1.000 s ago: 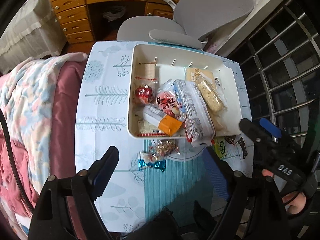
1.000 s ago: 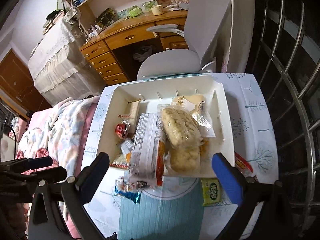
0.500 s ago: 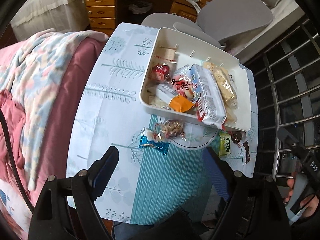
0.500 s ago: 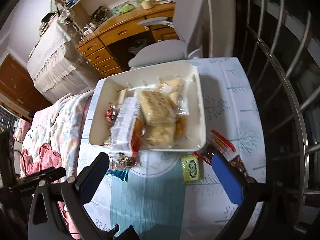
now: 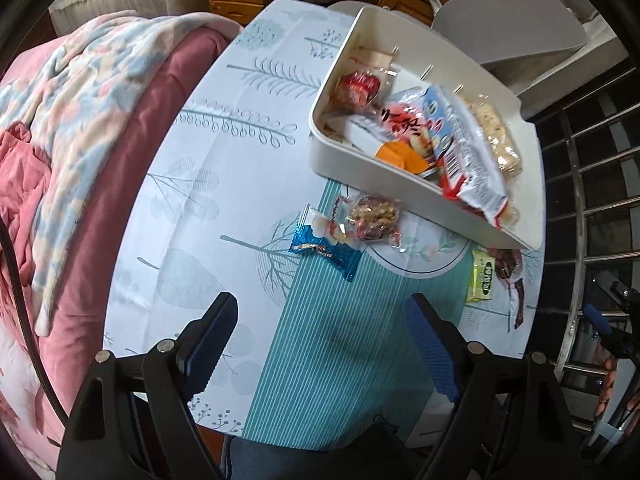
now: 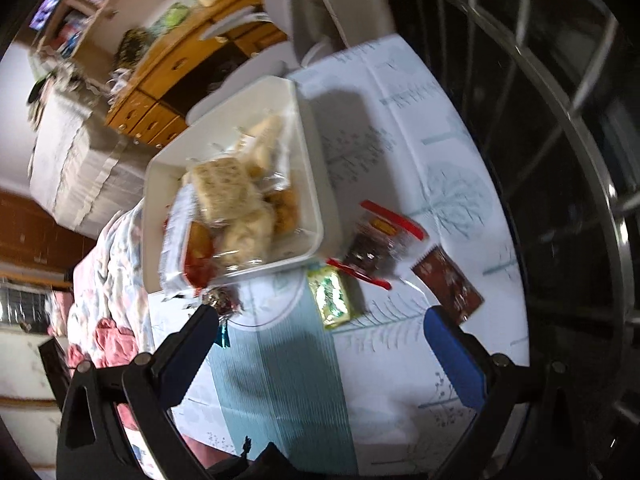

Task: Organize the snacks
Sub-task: 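Withdraw both open tools from the tray toward the remaining snacks, then grasp the blue-wrapped candy with the left tool while the right tool grasps the brown packet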

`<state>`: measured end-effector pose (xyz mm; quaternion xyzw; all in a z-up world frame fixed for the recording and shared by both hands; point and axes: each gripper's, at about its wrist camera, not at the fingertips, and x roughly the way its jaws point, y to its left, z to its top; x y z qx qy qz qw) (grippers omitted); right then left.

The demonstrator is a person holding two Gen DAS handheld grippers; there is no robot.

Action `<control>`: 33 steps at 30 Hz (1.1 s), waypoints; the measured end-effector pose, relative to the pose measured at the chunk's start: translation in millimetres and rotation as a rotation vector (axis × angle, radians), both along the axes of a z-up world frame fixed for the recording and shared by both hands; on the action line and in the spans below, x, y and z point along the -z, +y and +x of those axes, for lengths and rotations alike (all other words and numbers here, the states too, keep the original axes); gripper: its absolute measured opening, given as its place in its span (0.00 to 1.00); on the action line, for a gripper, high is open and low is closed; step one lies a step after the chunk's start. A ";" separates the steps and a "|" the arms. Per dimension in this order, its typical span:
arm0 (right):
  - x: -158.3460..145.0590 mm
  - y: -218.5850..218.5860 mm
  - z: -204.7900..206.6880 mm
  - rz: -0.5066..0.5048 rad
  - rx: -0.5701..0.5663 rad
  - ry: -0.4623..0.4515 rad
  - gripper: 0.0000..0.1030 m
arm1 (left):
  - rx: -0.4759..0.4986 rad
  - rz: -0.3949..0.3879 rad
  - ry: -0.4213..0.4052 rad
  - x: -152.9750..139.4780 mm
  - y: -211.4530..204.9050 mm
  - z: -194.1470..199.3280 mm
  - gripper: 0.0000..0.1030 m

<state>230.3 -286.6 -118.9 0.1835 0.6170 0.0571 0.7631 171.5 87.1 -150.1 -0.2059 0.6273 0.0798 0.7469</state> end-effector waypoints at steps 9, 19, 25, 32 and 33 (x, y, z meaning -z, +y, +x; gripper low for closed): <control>50.9 -41.8 5.6 0.054 0.198 0.200 1.00 | 0.022 0.019 -0.020 36.1 -4.3 21.1 0.82; 103.9 -84.2 0.6 0.099 0.498 0.383 1.00 | 0.082 0.007 -0.041 74.8 -4.6 43.2 0.82; 129.9 -95.6 -0.9 0.103 0.613 0.449 0.98 | 0.079 0.010 -0.005 96.2 -1.2 49.5 0.82; 149.8 -99.9 -1.8 0.079 0.687 0.487 0.85 | 0.070 0.010 0.044 113.7 3.5 53.4 0.82; 151.8 -101.4 -0.9 0.076 0.687 0.490 0.82 | 0.071 0.012 0.048 115.5 3.5 54.2 0.82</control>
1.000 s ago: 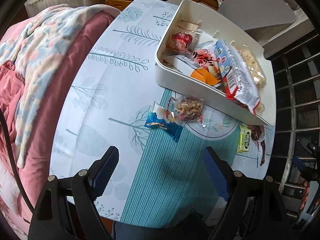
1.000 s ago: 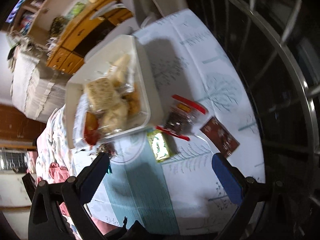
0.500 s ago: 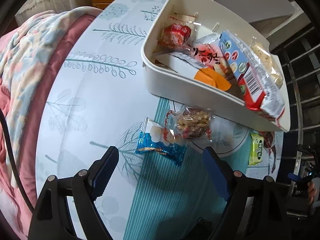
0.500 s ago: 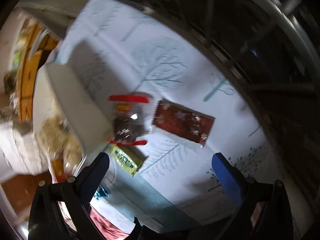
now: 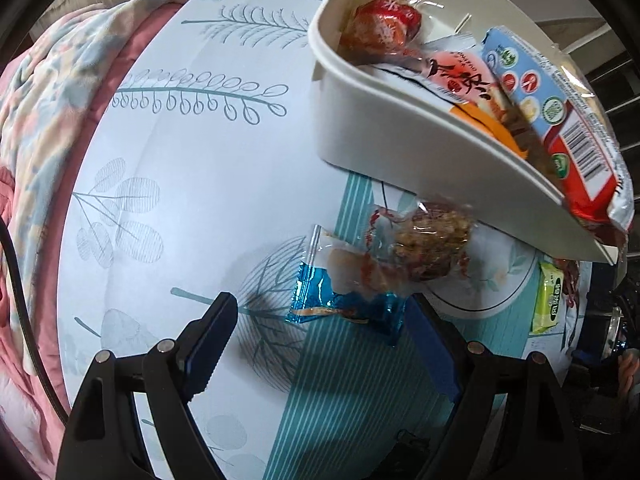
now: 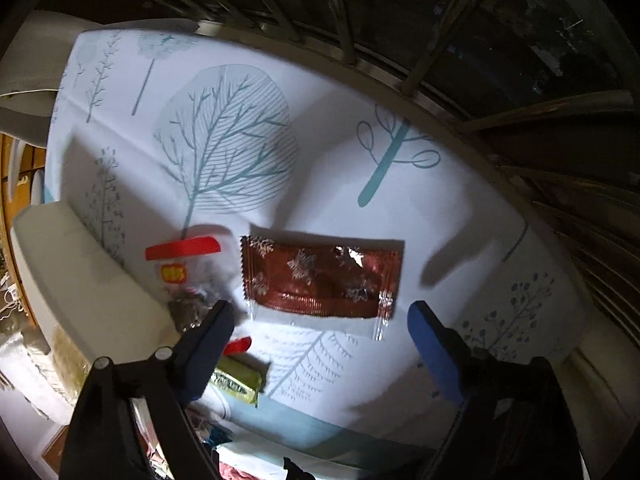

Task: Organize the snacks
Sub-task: 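Grasp the blue-wrapped candy with the left tool while the right tool grasps the brown packet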

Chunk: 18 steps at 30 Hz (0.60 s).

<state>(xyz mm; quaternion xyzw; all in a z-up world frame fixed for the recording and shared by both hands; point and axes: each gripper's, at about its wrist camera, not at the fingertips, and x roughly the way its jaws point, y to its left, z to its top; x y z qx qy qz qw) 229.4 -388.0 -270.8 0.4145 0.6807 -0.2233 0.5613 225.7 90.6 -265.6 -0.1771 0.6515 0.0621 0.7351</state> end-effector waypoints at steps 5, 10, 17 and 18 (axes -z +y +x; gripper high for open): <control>4.8 -2.1 7.2 -0.022 -0.012 0.021 0.70 | 0.016 0.008 0.016 6.5 -1.1 5.1 0.82; 4.3 -2.0 14.6 -0.057 -0.027 0.025 0.69 | 0.036 0.029 0.034 12.6 -2.5 10.1 0.82; 3.2 5.4 19.4 -0.077 -0.055 0.041 0.68 | 0.049 0.043 0.037 19.6 -4.6 13.3 0.79; 3.5 6.4 21.0 -0.082 -0.060 0.046 0.68 | 0.050 0.041 0.036 20.3 -6.0 11.7 0.78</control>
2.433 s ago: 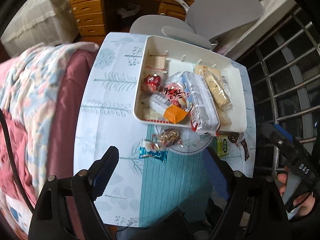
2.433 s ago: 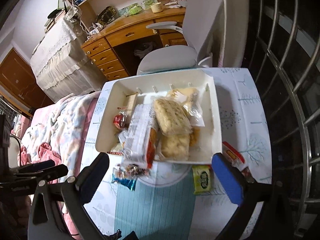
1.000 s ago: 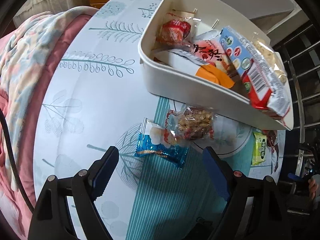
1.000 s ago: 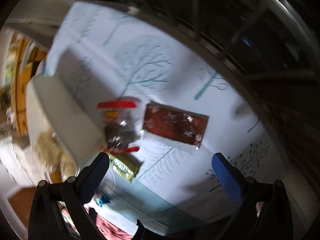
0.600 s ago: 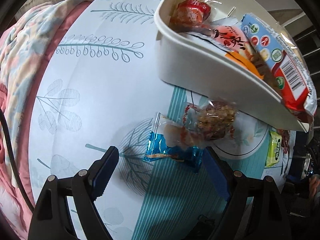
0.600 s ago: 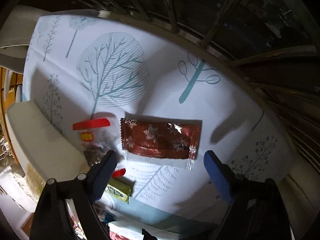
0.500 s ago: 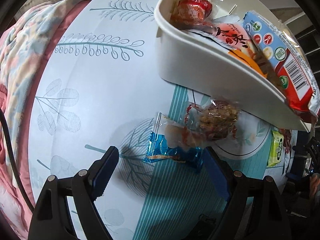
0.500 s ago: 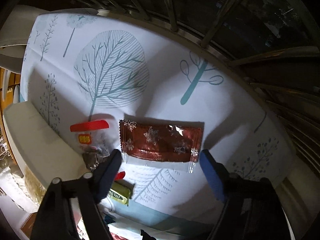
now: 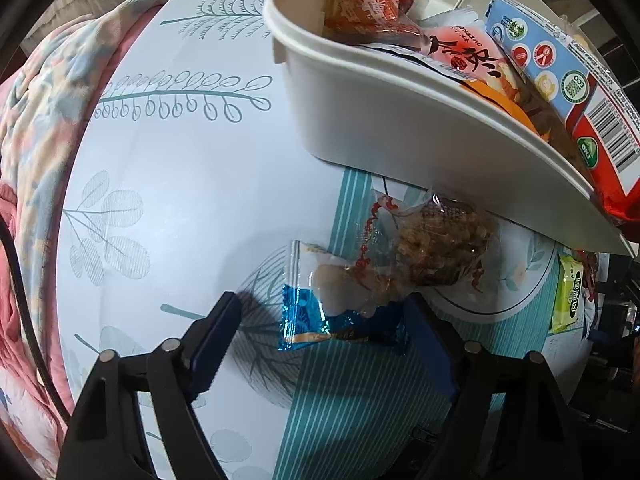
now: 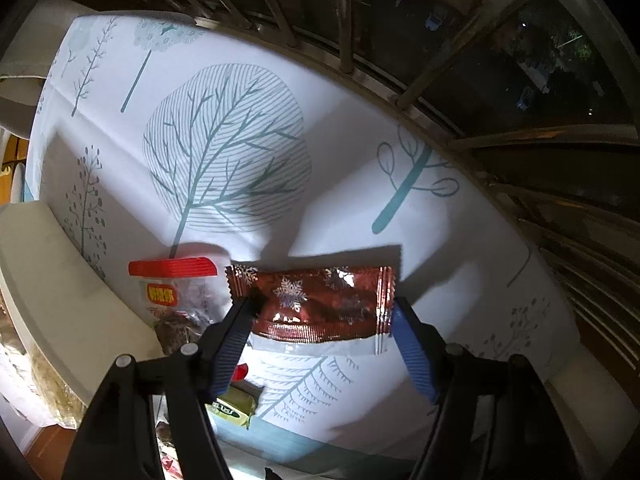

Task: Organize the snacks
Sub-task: 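Grasp the blue-wrapped candy with the left tool while the right tool grasps the brown packet, then carry the candy and brown packet over the white tray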

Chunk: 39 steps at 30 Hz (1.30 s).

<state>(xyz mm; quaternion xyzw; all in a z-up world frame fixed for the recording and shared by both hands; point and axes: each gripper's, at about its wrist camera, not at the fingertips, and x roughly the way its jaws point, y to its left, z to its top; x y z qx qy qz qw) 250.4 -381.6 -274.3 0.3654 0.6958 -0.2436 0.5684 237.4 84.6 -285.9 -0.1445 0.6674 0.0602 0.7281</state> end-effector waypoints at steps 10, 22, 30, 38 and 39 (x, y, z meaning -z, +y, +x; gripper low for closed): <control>-2.1 11.6 14.7 -0.028 -0.023 0.024 0.67 | -0.006 -0.001 -0.026 -2.4 -5.1 8.3 0.57; -9.3 29.6 19.7 -0.024 -0.061 -0.026 0.34 | -0.041 -0.051 -0.054 -7.7 10.7 -7.1 0.42; -12.6 49.3 10.9 0.004 -0.070 -0.044 0.22 | -0.066 -0.078 -0.058 -6.1 24.2 -28.7 0.41; -8.4 77.4 -8.6 0.096 -0.066 -0.026 0.18 | -0.091 -0.091 -0.070 -10.4 37.7 -63.3 0.40; -7.7 82.5 -11.3 0.109 -0.072 -0.023 0.18 | -0.093 -0.092 -0.073 -11.9 38.6 -66.1 0.40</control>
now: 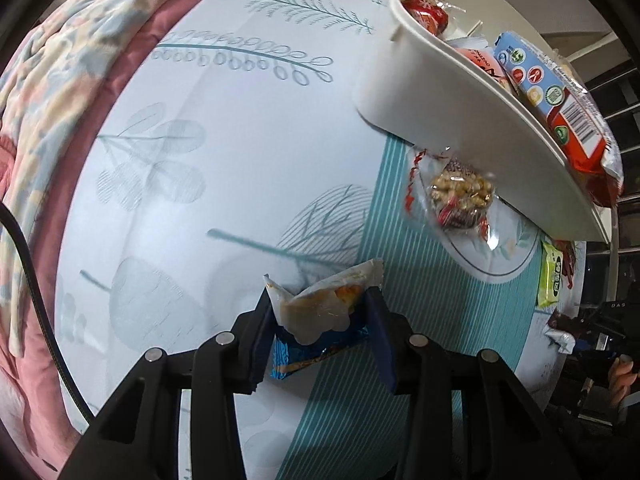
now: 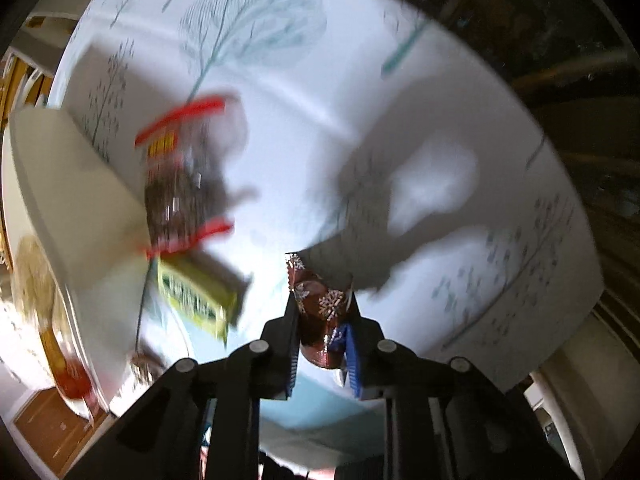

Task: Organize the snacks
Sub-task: 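Carry the candy and brown packet over the white tray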

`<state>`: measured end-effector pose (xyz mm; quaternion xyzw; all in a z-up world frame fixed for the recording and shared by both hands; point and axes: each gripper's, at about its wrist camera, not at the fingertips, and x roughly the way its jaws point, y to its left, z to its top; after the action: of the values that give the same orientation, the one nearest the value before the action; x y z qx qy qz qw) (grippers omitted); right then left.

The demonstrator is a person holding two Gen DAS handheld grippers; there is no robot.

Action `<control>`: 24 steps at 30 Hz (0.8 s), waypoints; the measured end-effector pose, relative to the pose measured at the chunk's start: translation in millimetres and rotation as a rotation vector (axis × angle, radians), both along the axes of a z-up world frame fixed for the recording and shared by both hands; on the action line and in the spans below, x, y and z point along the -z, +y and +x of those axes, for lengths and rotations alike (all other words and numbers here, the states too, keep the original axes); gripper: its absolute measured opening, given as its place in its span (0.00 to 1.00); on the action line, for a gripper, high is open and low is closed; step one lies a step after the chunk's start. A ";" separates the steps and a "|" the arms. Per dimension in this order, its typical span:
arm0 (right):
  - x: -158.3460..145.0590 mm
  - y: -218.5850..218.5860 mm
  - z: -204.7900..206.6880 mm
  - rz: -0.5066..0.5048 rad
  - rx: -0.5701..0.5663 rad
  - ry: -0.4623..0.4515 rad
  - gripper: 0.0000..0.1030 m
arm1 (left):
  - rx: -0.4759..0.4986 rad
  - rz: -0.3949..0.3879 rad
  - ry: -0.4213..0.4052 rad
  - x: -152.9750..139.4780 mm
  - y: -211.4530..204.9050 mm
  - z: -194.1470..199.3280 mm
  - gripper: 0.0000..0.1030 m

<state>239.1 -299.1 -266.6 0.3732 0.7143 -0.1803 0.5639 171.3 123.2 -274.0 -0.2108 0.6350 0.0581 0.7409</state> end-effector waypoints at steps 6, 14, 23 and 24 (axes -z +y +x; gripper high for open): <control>-4.7 41.4 -10.4 0.097 -0.064 0.016 0.18 | -0.015 -0.010 -0.012 -18.3 8.1 -19.5 0.40; -22.9 115.4 -31.1 0.235 -0.218 -0.015 0.18 | -0.001 0.016 -0.019 -63.2 18.0 -24.9 0.41; -73.6 184.1 -12.7 0.322 -0.371 -0.140 0.19 | 0.055 0.038 -0.056 -117.1 26.3 -9.7 0.41; -81.7 191.5 -8.5 0.329 -0.386 -0.162 0.19 | 0.067 0.040 -0.067 -124.9 27.3 -7.1 0.41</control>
<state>230.5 -107.6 -185.0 0.3298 0.7447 0.0798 0.5747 164.2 150.5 -149.2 -0.1763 0.6152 0.0390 0.7674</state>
